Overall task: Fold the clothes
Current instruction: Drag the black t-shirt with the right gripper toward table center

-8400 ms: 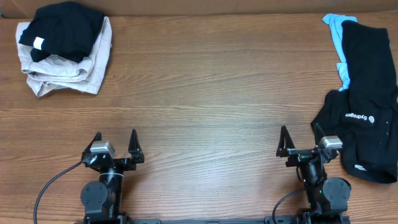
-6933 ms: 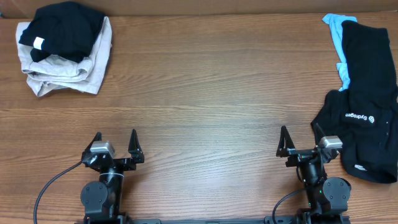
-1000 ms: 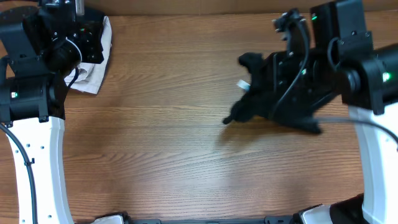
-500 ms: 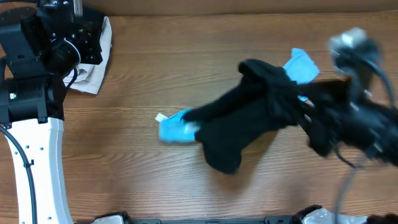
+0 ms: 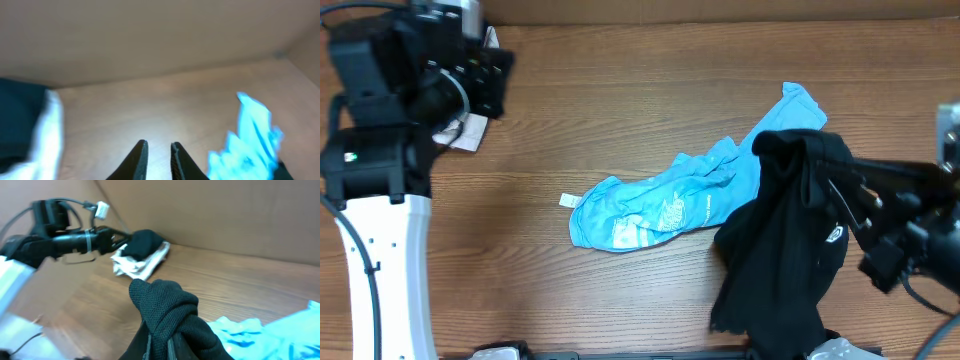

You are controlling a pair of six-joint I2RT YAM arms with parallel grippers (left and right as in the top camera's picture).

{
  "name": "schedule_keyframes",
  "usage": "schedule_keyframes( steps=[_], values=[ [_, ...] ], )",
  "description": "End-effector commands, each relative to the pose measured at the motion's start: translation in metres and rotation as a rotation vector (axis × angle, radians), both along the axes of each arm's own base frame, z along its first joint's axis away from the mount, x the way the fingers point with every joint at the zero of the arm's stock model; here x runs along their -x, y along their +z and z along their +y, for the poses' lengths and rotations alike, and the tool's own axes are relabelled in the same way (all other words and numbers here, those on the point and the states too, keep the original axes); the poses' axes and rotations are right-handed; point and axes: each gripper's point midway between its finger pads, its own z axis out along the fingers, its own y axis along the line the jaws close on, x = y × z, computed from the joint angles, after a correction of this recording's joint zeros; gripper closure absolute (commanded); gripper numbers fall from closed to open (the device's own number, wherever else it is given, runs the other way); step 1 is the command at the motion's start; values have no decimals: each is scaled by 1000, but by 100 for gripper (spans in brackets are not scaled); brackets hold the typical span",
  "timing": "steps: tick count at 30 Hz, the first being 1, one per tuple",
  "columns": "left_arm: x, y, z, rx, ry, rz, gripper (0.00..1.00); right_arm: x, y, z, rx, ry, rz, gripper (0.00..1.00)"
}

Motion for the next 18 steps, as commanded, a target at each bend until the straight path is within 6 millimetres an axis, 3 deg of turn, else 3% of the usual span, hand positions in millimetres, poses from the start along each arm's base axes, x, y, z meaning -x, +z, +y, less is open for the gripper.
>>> schedule_keyframes(
  steps=[1, 5, 11, 14, 18],
  values=[
    [15, -13, -59, -49, -245, 17, 78, -15, -1, -14, 45, -104, -24, 96],
    [30, -46, -113, -114, -440, 88, 66, -26, -2, -26, 78, -186, -35, 96],
    [50, -85, -183, -175, -670, 143, 61, -32, 2, -32, 95, -224, -68, 96],
    [48, -104, -203, -183, -713, 176, 61, -31, 4, -32, 103, -218, -81, 96],
    [34, -122, -212, -170, -709, 202, 60, -30, 0, -32, 112, -212, -68, 96]
  ],
)
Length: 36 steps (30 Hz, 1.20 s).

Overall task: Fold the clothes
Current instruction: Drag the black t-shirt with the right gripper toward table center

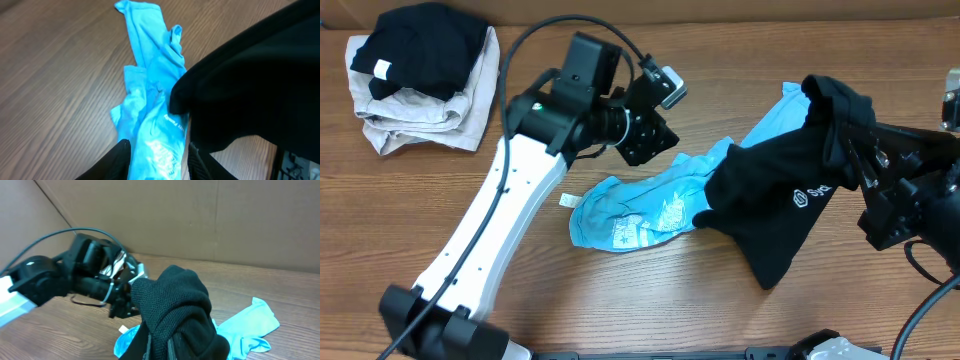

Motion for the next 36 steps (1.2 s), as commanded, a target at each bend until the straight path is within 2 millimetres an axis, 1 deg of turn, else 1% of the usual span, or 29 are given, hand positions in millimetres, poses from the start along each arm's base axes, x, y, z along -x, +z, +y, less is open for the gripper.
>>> schedule_keyframes(
  steps=[1, 3, 7, 8, 10, 12, 14, 15, 16, 18, 19, 22, 25, 26, 28, 29, 30, 31, 32, 34, 35, 36],
  values=[
    [-14, -6, -6, 11, -11, -13, 59, 3, 4, -4, 14, -4, -28, 96],
    [-20, -9, -9, 15, -11, -23, 57, 3, 3, -4, 16, -4, -25, 96],
    [-28, -13, -12, 19, -9, -36, 56, 3, 0, -2, 17, 7, -8, 96],
    [-31, -13, -10, 17, 4, -42, 56, 2, -3, 1, 18, 18, 6, 96],
    [-48, -10, 3, 10, 104, -48, 56, -6, -14, 6, 21, 14, 52, 96],
    [-68, -3, 24, 20, 225, -44, 57, -16, -27, 16, 27, 39, 107, 96],
    [-86, 6, 50, 49, 321, -37, 57, -25, -43, 35, 22, 105, 180, 96],
    [-95, 12, 66, 66, 379, -33, 57, -31, -52, 45, 17, 141, 221, 96],
    [-106, 19, 87, 83, 443, -32, 57, -37, -62, 57, 12, 181, 264, 96],
    [-118, 27, 119, 99, 526, -38, 56, -48, -83, 79, 15, 262, 335, 96],
    [-125, 31, 141, 106, 577, -46, 55, -55, -95, 92, 13, 302, 372, 96],
    [-136, 38, 193, 116, 693, -58, 53, -68, -130, 134, 9, 414, 450, 96],
    [-141, 38, 240, 117, 795, -61, 52, -74, -169, 183, 5, 531, 501, 96],
    [-141, 37, 254, 116, 825, -58, 51, -75, -181, 198, 3, 565, 512, 96],
    [-139, 36, 276, 117, 868, -54, 50, -76, -206, 221, -5, 605, 548, 96],
    [-138, 36, 284, 118, 884, -52, 50, -76, -219, 230, -2, 616, 564, 91],
    [-138, 36, 290, 118, 895, -50, 50, -77, -231, 236, 8, 624, 581, 74],
    [-137, 35, 295, 117, 907, -47, 49, -79, -240, 238, 20, 619, 596, 43],
    [-136, 34, 299, 116, 914, -44, 48, -83, -250, 237, 42, 596, 611, 22],
    [-135, 33, 300, 110, 920, -37, 48, -104, -263, 221, 80, 476, 621, 3],
    [-134, 32, 300, 107, 917, -33, 48, -128, -269, 194, 91, 311, 630, 0],
    [-134, 31, 299, 105, 916, -31, 48, -145, -271, 172, 86, 199, 638, 0]
  ],
)
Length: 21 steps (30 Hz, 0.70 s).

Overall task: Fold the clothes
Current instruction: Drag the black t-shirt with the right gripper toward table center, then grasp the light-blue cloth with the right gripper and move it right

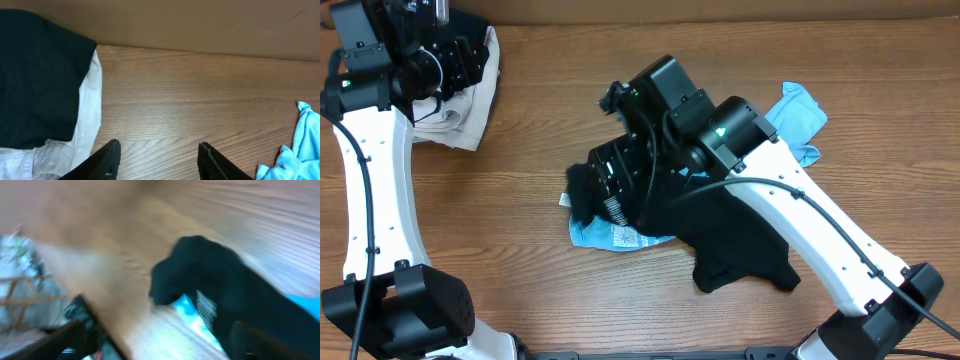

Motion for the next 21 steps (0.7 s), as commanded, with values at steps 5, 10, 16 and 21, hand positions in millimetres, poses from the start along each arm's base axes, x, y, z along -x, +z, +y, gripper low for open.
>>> schedule_keyframes(
  steps=[5, 10, 16, 21],
  values=[
    [0, 9, -15, 5, -26, -9, 46, -106, -22, -179, 190, -745, 57, 0],
    [1, 7, -32, 0, -63, 4, 43, -113, -80, -275, 281, -973, 248, 0],
    [-1, 4, -45, -39, -68, 12, 41, -98, -158, -315, 317, -1059, 385, 0],
    [-1, 2, -57, -59, -81, 14, 40, -87, -205, -315, 306, -1103, 406, 4]
  ],
)
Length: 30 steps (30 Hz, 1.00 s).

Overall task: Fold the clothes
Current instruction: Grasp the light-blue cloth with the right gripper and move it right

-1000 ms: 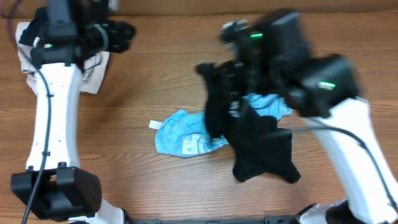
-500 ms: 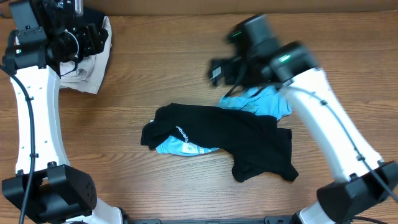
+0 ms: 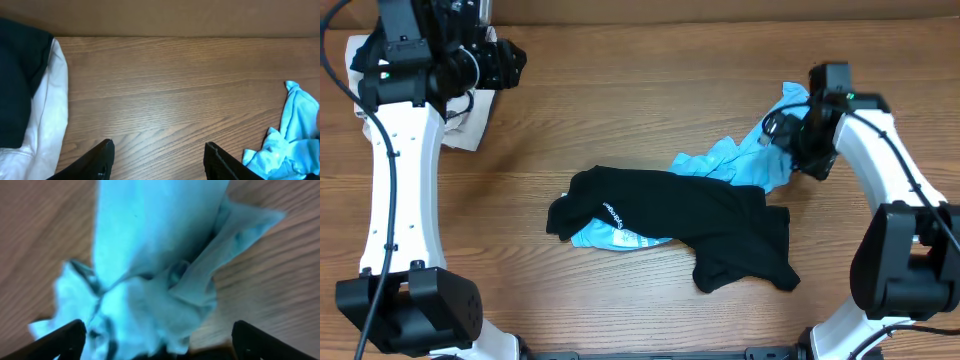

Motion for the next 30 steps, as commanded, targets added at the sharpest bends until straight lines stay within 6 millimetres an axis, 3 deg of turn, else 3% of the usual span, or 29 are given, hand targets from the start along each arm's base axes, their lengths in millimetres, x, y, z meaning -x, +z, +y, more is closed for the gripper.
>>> schedule_keyframes(
  steps=[1, 8, 13, 16, 18, 19, 23, 27, 30],
  values=[
    [-3, 10, -5, -31, 7, -26, 40, 10, -25, 2, -11, -59, 8, 5],
    [-3, 9, -6, -39, 8, -21, 39, 1, -56, 12, -32, -63, -106, 17],
    [-2, 8, -7, -39, 8, -13, 39, -10, -65, 18, -31, -44, -194, 37],
    [-1, 6, -7, -38, 7, -6, 39, -21, -61, 18, -30, -43, -246, 67],
    [0, 6, -7, -38, 7, -3, 39, -40, -48, 17, -36, -46, -318, 95],
    [0, 6, -7, -38, 7, -3, 39, -46, -42, 16, -36, -48, -340, 96],
    [0, 6, -7, -38, 7, -2, 39, -90, 25, 15, -73, 15, -495, 96],
    [0, 6, -7, -38, 7, -2, 40, -126, 125, 9, -78, 81, -652, 96],
    [0, 6, -7, -38, 7, -3, 40, -138, 207, 9, -59, 145, -765, 96]
  ],
)
